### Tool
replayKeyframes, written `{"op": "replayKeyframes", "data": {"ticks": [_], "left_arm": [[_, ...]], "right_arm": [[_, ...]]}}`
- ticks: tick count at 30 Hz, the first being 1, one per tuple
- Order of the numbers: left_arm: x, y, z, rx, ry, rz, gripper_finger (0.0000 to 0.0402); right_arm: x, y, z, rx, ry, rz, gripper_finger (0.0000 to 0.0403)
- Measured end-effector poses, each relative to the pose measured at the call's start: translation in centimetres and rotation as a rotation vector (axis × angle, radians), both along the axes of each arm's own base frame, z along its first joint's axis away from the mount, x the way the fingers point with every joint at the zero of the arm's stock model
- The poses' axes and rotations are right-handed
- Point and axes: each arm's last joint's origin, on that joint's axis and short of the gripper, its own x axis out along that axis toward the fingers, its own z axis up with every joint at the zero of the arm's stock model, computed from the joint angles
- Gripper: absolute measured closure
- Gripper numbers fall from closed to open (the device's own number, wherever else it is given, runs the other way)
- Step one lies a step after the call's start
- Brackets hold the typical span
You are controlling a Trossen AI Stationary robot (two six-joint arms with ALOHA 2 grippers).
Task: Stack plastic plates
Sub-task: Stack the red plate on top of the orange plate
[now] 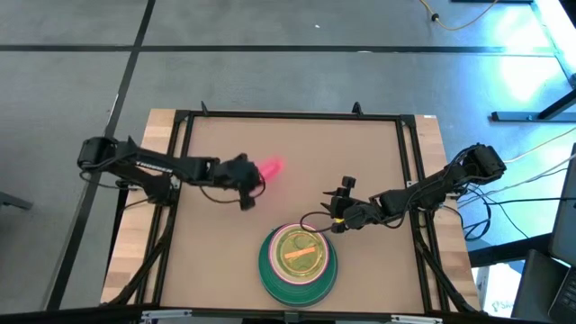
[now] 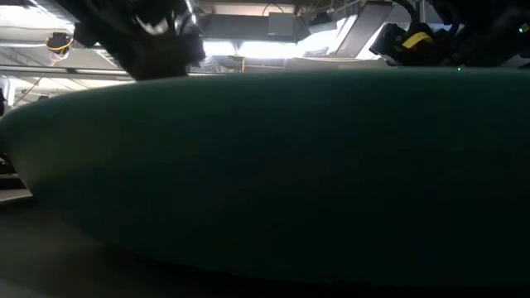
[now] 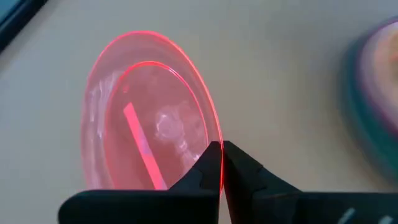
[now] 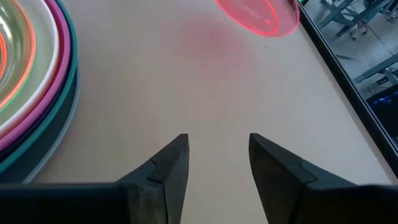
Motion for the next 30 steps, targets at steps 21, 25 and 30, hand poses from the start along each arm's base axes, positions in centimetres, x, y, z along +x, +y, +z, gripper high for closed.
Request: {"op": "replayKeyframes", "data": {"ticks": [21,25,30], "left_arm": [[1.9,-12.1,2.5,-0.059,-0.492,-0.69,0.0397],[2.6,-13.0,1.0,-0.065,-0.489,-0.712,0.0397],[3.5,-13.5,-0.5,-0.066,-0.498,-0.712,0.0397]], "right_arm": [[0.0,0.0,0.0,-0.001,0.008,0.003,0.0242],[0.0,0.0,-0.1,-0.002,0.008,0.003,0.0242],[-0.1,0.0,-0.1,-0.002,0.009,0.003,0.0242]]}}
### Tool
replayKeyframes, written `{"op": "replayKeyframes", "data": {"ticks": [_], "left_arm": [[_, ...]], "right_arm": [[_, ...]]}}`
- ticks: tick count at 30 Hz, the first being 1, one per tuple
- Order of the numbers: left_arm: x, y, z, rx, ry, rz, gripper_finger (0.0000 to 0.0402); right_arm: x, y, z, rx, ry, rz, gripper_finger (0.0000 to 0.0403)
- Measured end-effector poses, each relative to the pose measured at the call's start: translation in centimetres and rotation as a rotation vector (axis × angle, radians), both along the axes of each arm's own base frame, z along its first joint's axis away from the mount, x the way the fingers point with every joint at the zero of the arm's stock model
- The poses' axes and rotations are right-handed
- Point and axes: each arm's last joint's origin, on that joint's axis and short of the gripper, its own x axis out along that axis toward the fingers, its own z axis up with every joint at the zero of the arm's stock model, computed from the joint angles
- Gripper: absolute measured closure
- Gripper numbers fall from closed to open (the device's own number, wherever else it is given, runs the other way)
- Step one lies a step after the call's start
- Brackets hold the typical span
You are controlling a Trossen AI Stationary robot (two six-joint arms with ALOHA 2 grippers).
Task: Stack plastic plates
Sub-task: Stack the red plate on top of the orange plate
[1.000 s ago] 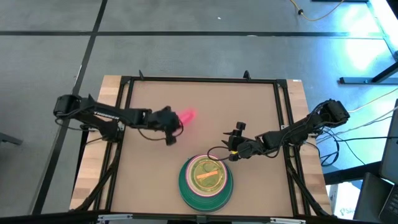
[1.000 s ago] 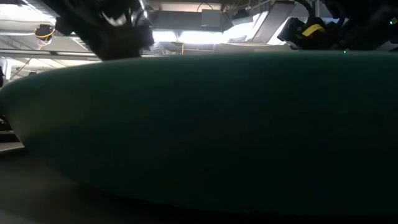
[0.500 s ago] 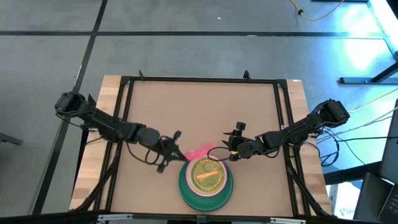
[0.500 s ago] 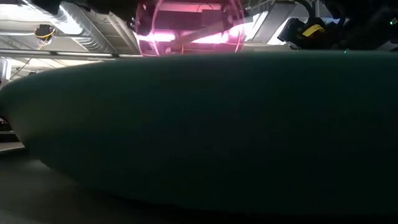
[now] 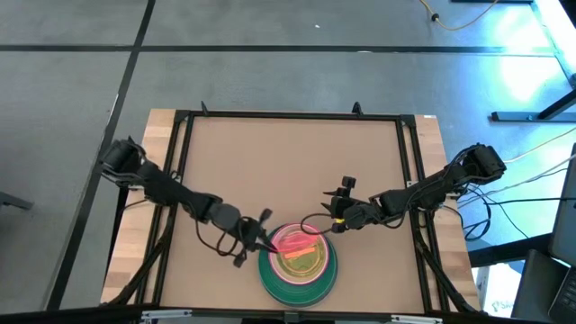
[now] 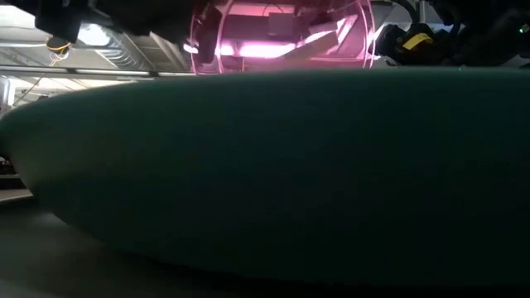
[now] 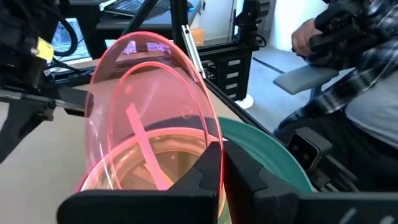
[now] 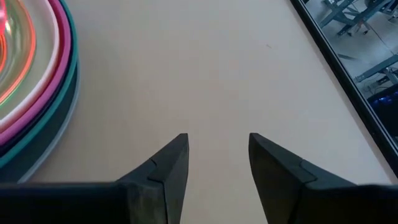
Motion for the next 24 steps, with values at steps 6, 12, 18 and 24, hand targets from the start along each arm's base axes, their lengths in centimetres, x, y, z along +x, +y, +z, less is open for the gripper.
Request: {"op": "replayKeyframes", "data": {"ticks": [6,12,18,24], "left_arm": [[0.5,-0.2,-1.0,0.001,0.004,0.0,0.0397],[0.7,0.1,-1.3,0.004,0.01,0.012,0.0389],[0.7,0.1,-1.4,0.005,0.015,0.013,0.0343],[0.6,0.2,-1.4,0.011,0.026,0.013,0.0303]], "right_arm": [[0.0,0.0,0.0,0.001,0.0,-0.001,0.0242],[0.0,0.0,0.0,-0.001,0.006,-0.001,0.0242],[0.0,0.0,-0.1,0.0,0.006,-0.002,0.0242],[-0.1,0.0,-0.1,-0.001,0.009,-0.002,0.0242]]}}
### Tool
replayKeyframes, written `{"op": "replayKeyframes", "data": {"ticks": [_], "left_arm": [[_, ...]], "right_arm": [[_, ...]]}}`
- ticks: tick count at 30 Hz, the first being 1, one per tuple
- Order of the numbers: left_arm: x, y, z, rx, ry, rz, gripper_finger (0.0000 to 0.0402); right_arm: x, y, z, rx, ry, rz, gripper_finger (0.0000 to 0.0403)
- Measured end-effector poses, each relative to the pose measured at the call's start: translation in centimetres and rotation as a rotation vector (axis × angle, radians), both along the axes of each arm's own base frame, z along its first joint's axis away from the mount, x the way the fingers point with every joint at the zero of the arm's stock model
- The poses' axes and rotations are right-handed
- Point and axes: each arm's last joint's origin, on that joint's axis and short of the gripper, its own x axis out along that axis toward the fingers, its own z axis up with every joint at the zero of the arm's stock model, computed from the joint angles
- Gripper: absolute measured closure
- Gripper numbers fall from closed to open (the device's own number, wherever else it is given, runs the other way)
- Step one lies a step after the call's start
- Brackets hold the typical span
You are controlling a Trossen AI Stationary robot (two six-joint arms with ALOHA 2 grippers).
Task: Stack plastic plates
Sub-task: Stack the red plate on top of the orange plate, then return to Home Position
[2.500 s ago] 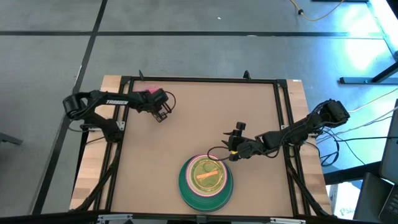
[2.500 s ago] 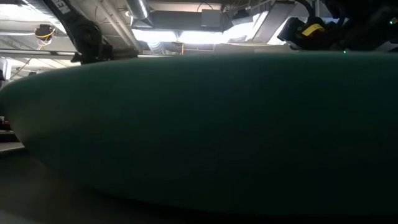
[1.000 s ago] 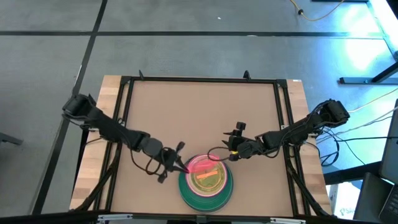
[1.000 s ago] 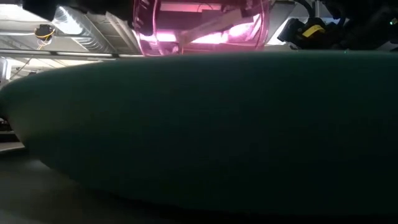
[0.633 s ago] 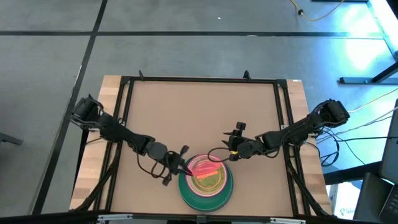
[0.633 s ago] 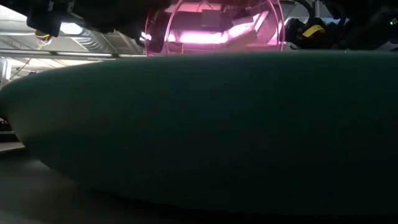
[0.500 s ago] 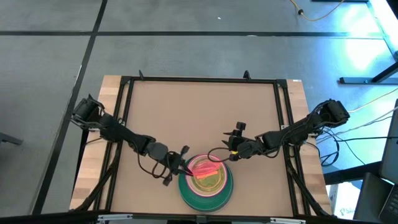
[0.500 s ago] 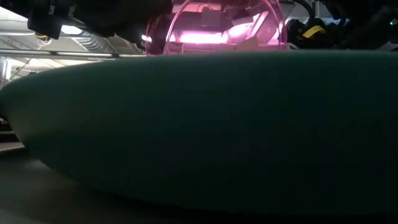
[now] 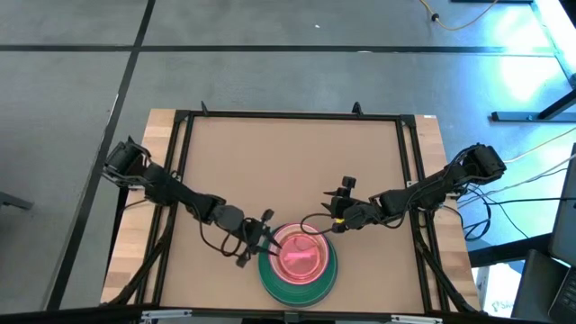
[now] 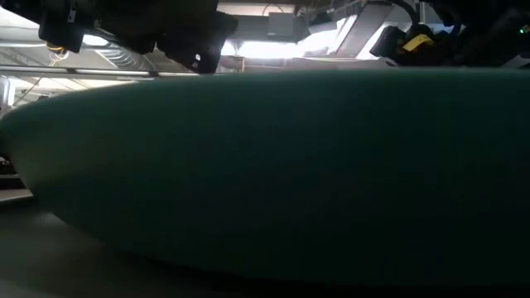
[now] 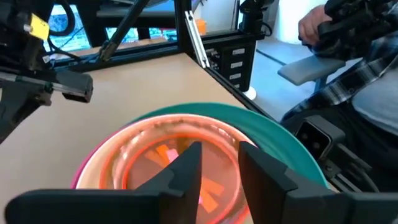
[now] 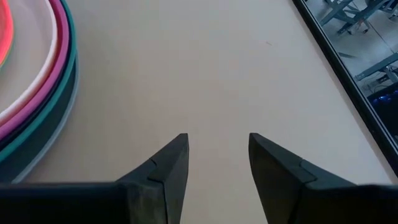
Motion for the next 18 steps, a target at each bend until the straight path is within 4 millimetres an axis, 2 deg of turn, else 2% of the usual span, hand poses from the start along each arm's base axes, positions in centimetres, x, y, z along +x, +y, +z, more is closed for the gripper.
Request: {"op": "replayKeyframes", "data": {"ticks": [6,14,18], "left_arm": [[-0.5,0.7,0.5,0.037,0.054,0.054,0.0299],[-2.5,2.6,2.1,0.211,0.145,0.312,0.0303],[-3.5,4.3,2.3,0.303,0.116,0.431,0.0308]], "right_arm": [[0.0,0.0,0.0,0.006,-0.003,-0.004,0.0242],[0.0,0.0,0.0,0.002,0.005,0.002,0.0242],[0.2,-0.8,-0.1,0.003,0.027,0.004,0.0242]]}}
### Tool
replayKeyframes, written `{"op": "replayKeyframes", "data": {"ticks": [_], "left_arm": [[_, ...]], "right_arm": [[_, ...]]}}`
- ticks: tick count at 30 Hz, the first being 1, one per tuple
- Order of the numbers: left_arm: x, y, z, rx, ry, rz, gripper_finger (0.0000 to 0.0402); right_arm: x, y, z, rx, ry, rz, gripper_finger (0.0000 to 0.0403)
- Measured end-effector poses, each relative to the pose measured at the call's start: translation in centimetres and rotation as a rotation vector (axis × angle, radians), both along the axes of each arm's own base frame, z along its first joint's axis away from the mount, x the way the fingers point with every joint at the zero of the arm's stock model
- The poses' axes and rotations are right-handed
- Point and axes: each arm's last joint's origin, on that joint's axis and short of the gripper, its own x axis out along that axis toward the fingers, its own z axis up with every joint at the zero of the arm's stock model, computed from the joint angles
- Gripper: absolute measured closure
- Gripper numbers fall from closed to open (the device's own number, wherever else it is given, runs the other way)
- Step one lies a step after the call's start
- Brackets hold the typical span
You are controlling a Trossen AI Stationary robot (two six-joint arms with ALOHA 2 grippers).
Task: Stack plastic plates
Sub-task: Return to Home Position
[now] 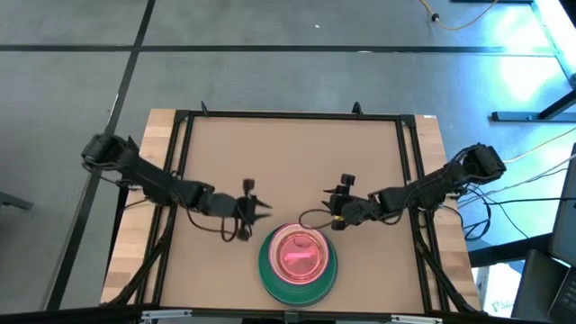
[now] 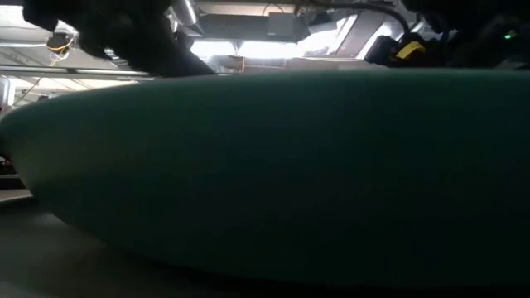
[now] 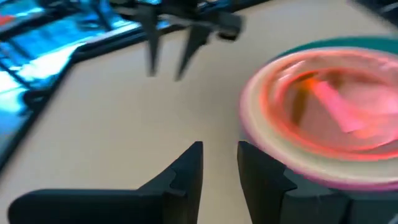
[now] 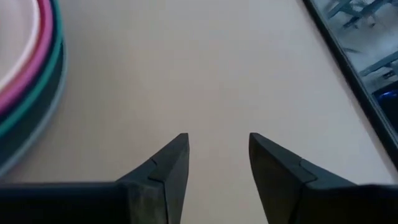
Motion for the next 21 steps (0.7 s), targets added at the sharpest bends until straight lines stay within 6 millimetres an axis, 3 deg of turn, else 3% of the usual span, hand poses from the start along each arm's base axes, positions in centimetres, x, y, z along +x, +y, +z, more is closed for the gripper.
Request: {"op": "replayKeyframes", "data": {"ticks": [5,10,21], "left_arm": [[-1.2,3.9,0.8,0.026,-0.043,0.103,0.031],[-3.2,7.0,1.1,-0.054,-0.104,0.094,0.031],[-8.2,8.9,-1.5,-0.146,-0.216,0.194,0.0315]], "right_arm": [[0.5,-1.6,0.2,-0.005,0.029,0.038,0.0242],[0.5,-3.9,1.2,0.063,0.008,0.087,0.0252],[-4.1,-8.4,2.0,0.281,-0.291,0.233,0.0338]]}}
